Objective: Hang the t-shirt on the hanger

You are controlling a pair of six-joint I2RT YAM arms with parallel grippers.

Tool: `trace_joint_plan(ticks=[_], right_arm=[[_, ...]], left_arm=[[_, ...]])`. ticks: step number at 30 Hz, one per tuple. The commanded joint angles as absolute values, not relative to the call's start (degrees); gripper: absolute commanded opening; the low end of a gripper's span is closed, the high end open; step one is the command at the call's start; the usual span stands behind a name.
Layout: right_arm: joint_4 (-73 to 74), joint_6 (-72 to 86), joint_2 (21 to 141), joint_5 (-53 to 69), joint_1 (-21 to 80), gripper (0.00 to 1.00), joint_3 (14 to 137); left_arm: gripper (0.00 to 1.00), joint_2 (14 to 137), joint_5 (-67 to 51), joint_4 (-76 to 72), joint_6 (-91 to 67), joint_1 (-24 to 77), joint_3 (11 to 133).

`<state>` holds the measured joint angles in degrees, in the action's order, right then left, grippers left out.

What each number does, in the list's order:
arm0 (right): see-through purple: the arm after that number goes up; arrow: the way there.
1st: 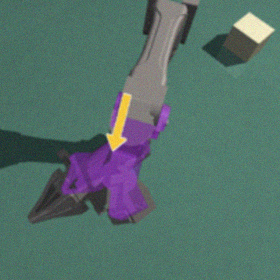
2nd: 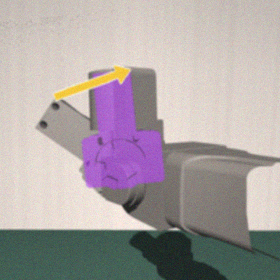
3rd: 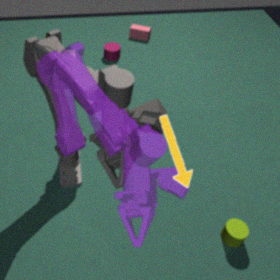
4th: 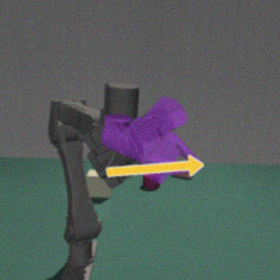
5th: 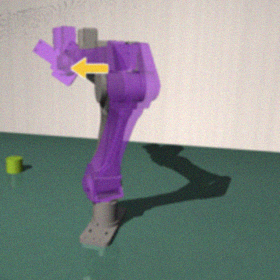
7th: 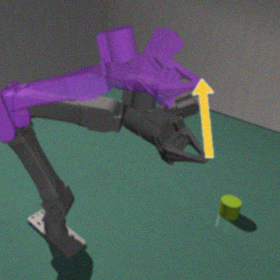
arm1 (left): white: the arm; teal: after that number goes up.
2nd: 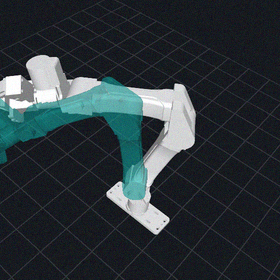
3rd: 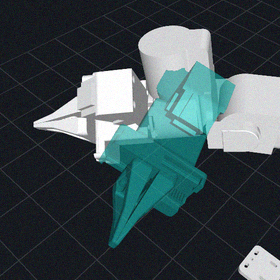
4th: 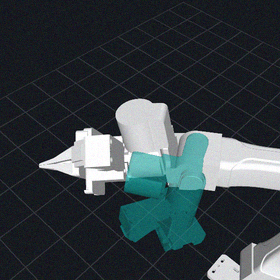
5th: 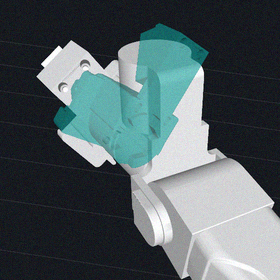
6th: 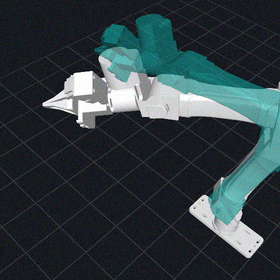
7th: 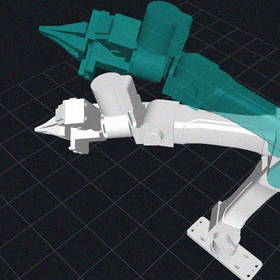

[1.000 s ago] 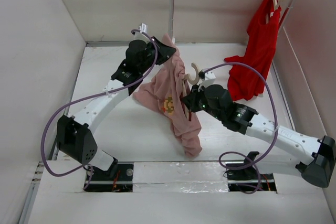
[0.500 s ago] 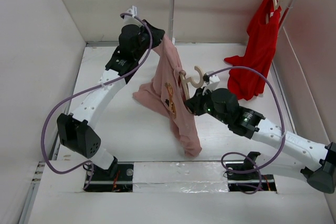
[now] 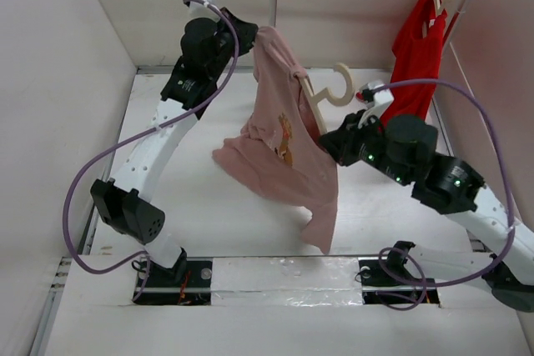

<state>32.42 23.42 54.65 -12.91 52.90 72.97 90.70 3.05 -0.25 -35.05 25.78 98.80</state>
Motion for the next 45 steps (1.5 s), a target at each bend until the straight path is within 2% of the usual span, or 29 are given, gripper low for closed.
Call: trace_joint_plan(ticks=[1, 3, 7, 9, 13, 14, 16, 17, 22, 23, 26, 29, 31, 33, 36, 38, 45], right_arm=[[38.4, 18.9, 56.5, -15.4, 52.9, 0.0, 87.9], [42.3, 19.8, 58.5, -14.8, 52.9, 0.0, 93.0], [38.1, 21.1, 59.0, -8.4, 51.4, 0.0, 81.4], [40.7, 20.4, 61.3, -7.6, 51.4, 0.0, 83.6], [48.5, 16.1, 65.6, -11.9, 51.4, 0.0, 102.7], [50.3, 15.4, 66.8, -12.9, 51.4, 0.0, 111.6], [54.0, 15.4, 69.2, -12.9, 51.4, 0.0, 117.4], [53.9, 16.8, 69.0, -11.4, 51.4, 0.0, 117.9], [46.9, 20.9, 66.4, -6.8, 51.4, 0.0, 98.5], [47.5, 21.7, 66.4, -6.5, 51.4, 0.0, 98.2], [48.8, 21.3, 65.3, -7.8, 51.4, 0.0, 102.7], [53.6, 19.3, 66.5, -10.5, 51.4, 0.0, 112.6], [53.3, 18.9, 65.6, -12.3, 51.4, 0.0, 113.4], [49.1, 19.9, 62.9, -11.9, 50.3, 0.0, 104.5], [47.2, 22.3, 63.5, -4.9, 48.6, 0.0, 93.1], [46.4, 23.2, 63.5, -5.5, 49.1, 0.0, 91.7], [51.3, 18.9, 66.1, -10.5, 48.4, 0.0, 111.3]], left_arm=[[0.0, 91.7, 1.8, -0.5, -33.7, 25.4, 107.8], [0.0, 92.9, 1.3, 1.6, -32.8, 25.4, 114.2], [0.0, 93.3, 1.0, 2.9, -32.2, 25.4, 120.5], [0.0, 92.9, 0.4, 2.6, -32.4, 25.4, 121.0], [0.0, 92.5, -1.9, 2.4, -33.0, 25.4, 122.3], [0.0, 92.5, -2.1, 2.4, -33.0, 25.4, 123.6], [0.0, 92.9, -1.8, 2.7, -32.6, 25.4, 124.6], [0.0, 93.0, -1.7, 3.1, -32.3, 25.4, 125.2], [0.0, 93.8, 2.2, 4.5, -31.3, 25.4, 120.2], [0.0, 94.0, 2.5, 4.9, -31.5, 24.2, 119.3], [0.0, 94.7, 1.3, 5.4, -31.8, 22.9, 122.2], [0.0, 95.8, 1.7, 5.6, -30.7, 22.9, 128.5], [0.0, 95.9, 1.3, 5.6, -30.7, 22.9, 129.7], [0.0, 95.6, 0.4, 5.4, -31.1, 22.9, 129.1], [0.0, 95.1, -1.7, 4.7, -31.6, 22.9, 125.4], [0.0, 94.6, -2.2, 4.6, -32.0, 22.9, 121.8], [0.0, 94.2, -3.0, 5.8, -30.6, 22.9, 118.8]])
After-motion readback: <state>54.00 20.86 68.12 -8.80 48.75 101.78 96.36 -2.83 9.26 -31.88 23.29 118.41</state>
